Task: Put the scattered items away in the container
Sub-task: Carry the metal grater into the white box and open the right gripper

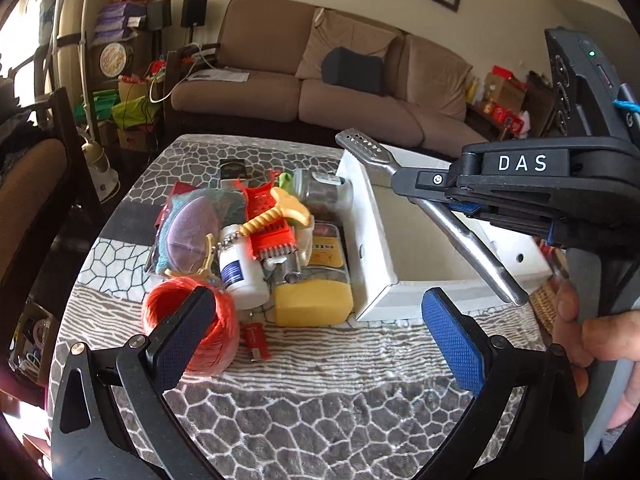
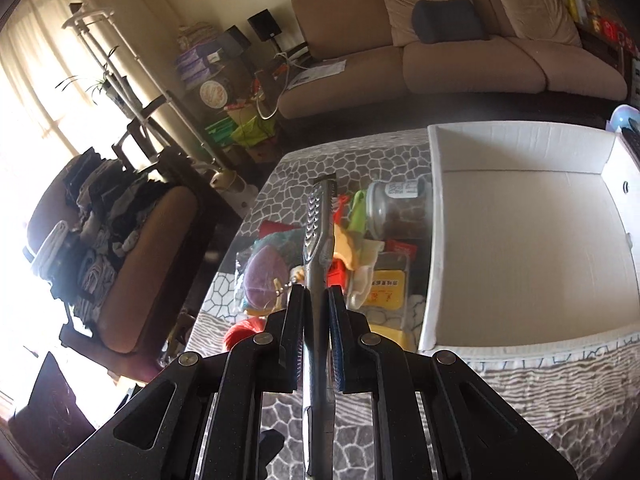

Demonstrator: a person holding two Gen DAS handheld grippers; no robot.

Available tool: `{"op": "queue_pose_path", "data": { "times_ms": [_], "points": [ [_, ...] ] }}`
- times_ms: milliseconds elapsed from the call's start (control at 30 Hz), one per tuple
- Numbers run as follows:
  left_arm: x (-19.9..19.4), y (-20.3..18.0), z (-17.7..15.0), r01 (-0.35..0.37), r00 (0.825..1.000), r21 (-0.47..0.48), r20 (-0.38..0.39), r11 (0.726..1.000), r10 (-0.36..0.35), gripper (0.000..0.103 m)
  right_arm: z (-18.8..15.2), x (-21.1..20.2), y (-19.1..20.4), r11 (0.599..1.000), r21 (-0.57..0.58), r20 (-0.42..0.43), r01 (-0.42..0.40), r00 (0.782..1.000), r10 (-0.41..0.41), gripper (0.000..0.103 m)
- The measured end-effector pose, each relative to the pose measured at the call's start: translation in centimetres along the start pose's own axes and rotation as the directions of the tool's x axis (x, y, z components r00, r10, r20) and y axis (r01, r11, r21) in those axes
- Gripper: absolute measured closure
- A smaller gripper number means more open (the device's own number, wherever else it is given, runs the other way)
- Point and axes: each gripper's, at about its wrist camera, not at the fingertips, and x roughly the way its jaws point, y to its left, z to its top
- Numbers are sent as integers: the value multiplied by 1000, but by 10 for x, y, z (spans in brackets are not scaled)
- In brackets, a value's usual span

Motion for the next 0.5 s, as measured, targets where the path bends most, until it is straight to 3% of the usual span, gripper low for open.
{"op": "queue_pose_path", "data": {
  "times_ms": [233, 500],
  "points": [
    [46, -69, 33, 49, 999, 63, -27, 997, -47, 0, 22, -32, -89, 993, 80, 46, 92, 994, -96, 92],
    [116, -127, 51, 60, 995, 142, -86, 988, -48, 0, 42, -45, -214, 955, 184, 38, 233, 969, -244, 92]
  ]
}}
